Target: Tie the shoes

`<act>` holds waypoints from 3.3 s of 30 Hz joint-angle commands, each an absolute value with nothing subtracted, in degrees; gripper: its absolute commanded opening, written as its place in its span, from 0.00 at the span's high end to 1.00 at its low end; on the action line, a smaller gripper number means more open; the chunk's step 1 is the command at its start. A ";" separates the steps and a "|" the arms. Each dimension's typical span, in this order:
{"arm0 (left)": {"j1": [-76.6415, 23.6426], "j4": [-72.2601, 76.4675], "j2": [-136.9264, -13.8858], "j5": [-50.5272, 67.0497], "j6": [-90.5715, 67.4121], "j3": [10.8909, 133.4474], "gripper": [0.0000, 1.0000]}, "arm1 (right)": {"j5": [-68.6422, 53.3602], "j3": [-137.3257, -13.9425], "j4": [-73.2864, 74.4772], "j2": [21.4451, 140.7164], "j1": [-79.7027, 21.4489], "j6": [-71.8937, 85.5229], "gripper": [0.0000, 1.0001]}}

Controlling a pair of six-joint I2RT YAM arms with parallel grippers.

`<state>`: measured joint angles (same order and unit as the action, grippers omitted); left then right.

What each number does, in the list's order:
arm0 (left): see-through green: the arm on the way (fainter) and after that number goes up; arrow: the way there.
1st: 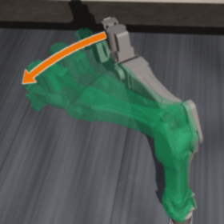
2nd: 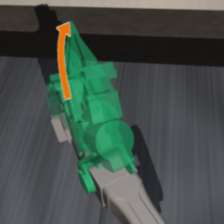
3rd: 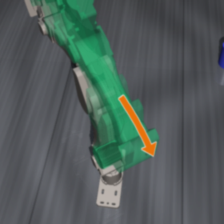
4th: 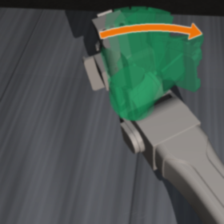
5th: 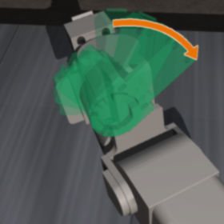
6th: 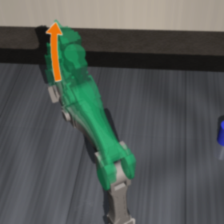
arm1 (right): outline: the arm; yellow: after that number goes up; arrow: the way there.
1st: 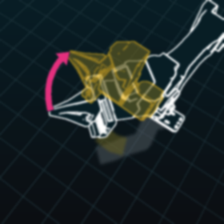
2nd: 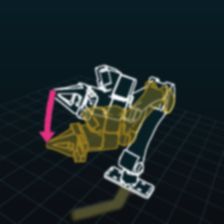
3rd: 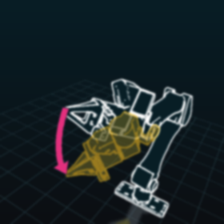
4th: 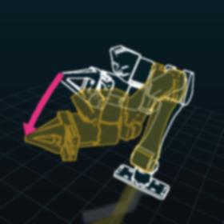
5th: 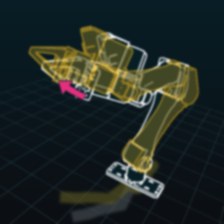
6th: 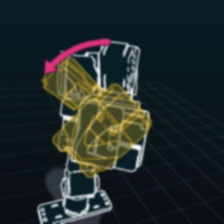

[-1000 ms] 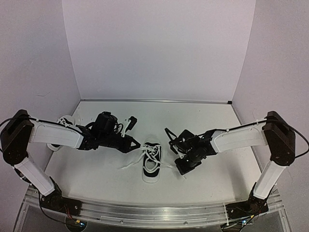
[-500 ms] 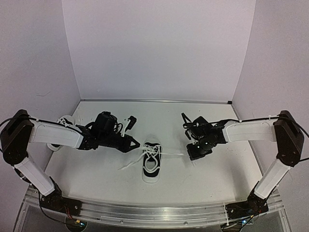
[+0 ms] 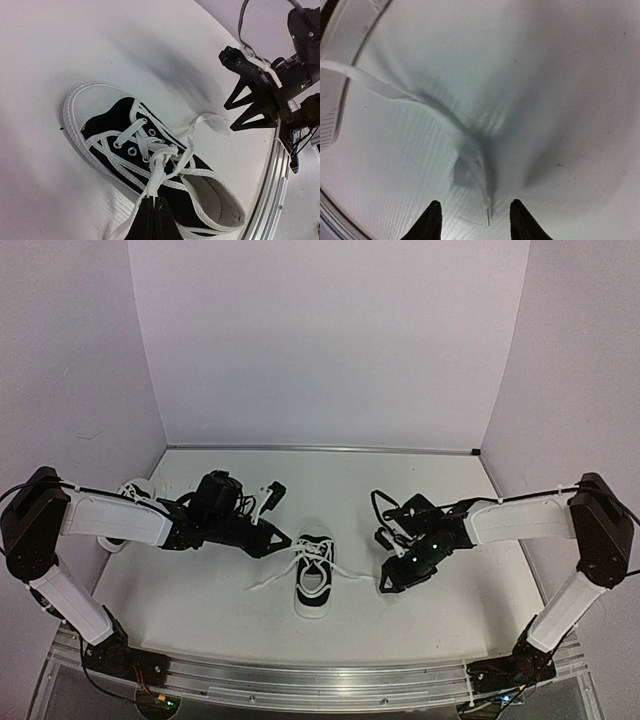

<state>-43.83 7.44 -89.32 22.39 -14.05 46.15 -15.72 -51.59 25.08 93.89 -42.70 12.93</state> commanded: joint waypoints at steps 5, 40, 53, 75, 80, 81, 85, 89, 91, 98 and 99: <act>-43.59 6.26 -88.67 24.02 -11.25 47.20 1.00 | -25.18 -71.83 23.66 96.04 -43.02 11.11 0.55; -43.59 4.15 -87.76 23.10 -10.28 47.51 1.00 | -28.46 -95.58 28.82 120.62 -47.99 7.26 0.76; -43.60 4.12 -88.36 22.94 -10.31 48.03 1.00 | -28.59 -94.57 29.68 120.55 -48.09 6.18 0.87; -43.59 3.58 -88.39 22.51 -10.42 47.85 1.00 | -27.43 -93.02 30.42 118.09 -48.08 6.37 1.00; -43.59 3.54 -88.32 21.82 -10.63 47.61 1.00 | -25.55 -90.01 28.70 114.34 -48.02 7.79 1.00; -43.59 3.59 -88.28 21.86 -10.63 47.53 1.00 | -25.08 -89.24 28.06 113.67 -48.03 8.17 1.00; -43.60 3.56 -88.44 21.64 -10.72 47.48 1.00 | -23.94 -87.19 26.47 111.63 -47.81 9.53 1.00; -43.60 3.16 -88.52 21.33 -10.72 47.63 1.00 | -23.77 -84.93 25.31 110.33 -47.53 10.18 1.00; -43.59 2.87 -88.41 20.78 -10.75 47.60 1.00 | -23.58 -83.55 25.12 109.89 -47.35 10.20 1.00; -43.59 2.72 -89.01 21.54 -10.55 47.96 1.00 | -26.68 -84.53 24.87 111.14 -47.03 10.63 0.87; -43.59 2.72 -89.13 21.72 -10.55 48.11 1.00 | -27.03 -85.53 24.87 111.76 -47.06 10.82 0.83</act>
